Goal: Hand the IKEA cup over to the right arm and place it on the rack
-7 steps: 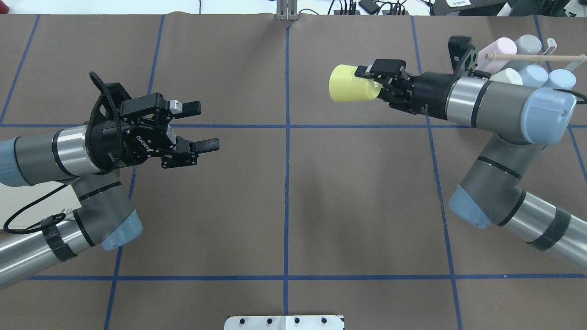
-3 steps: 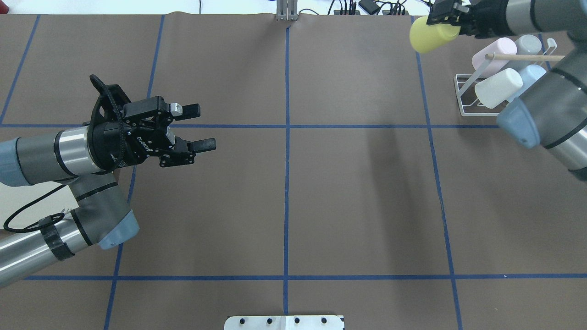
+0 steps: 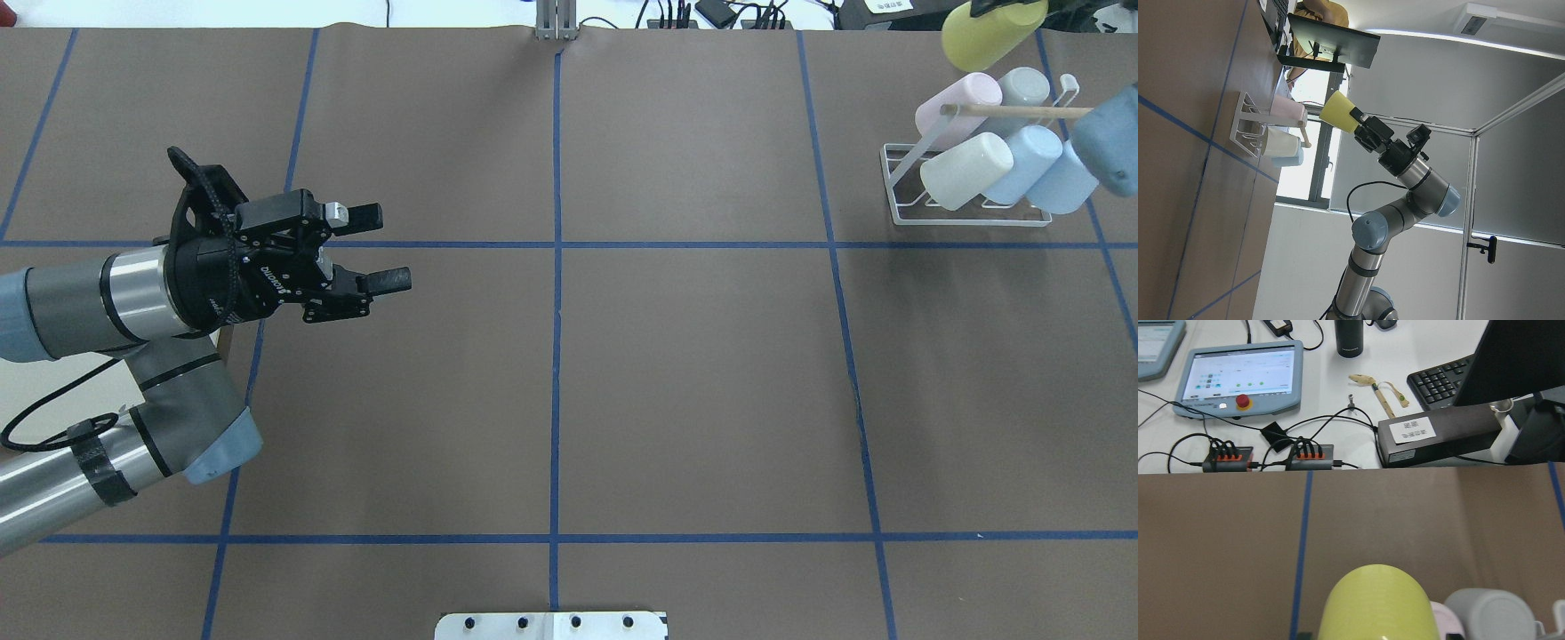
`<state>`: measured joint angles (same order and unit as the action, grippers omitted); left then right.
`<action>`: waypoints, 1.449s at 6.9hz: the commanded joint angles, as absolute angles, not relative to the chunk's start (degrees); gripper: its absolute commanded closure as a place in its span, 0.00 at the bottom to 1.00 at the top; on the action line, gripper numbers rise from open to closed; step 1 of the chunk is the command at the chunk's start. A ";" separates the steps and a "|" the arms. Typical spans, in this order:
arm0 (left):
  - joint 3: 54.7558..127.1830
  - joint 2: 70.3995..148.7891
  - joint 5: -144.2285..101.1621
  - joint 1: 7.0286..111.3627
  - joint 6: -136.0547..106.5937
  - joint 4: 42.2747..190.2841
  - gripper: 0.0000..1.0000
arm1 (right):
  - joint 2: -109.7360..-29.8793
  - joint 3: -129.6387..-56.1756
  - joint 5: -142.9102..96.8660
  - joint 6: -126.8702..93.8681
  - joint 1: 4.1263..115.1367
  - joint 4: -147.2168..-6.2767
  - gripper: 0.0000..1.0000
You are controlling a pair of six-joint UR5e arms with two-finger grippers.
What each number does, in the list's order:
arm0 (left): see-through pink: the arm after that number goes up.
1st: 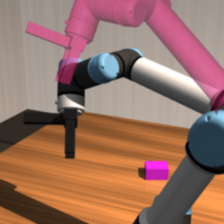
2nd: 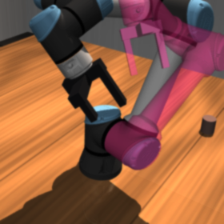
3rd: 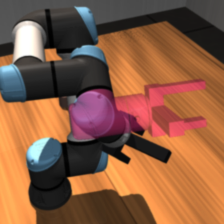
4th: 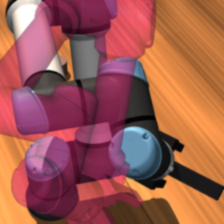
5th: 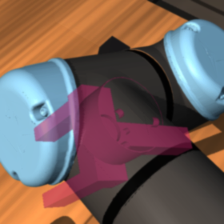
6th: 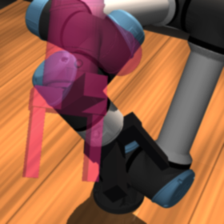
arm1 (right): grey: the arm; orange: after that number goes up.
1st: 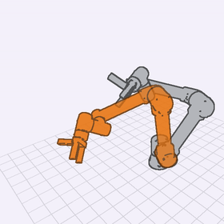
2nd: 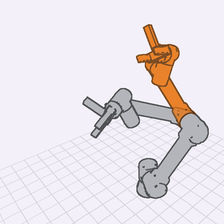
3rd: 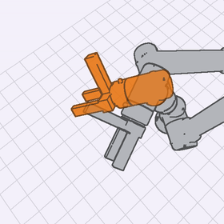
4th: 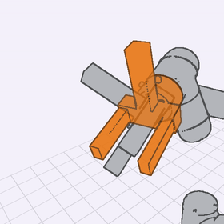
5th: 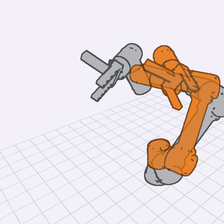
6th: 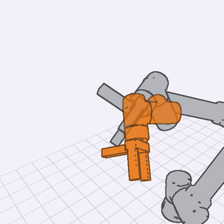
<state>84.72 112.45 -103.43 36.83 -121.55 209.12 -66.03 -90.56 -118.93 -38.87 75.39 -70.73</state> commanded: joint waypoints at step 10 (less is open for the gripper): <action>83.23 111.88 -103.45 36.83 -119.18 208.92 0.01 | -57.39 -58.36 -137.47 -20.57 85.26 -72.33 1.00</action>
<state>83.31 111.89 -103.45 36.85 -119.18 208.96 -57.41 -58.69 -137.81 -20.51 85.48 -72.33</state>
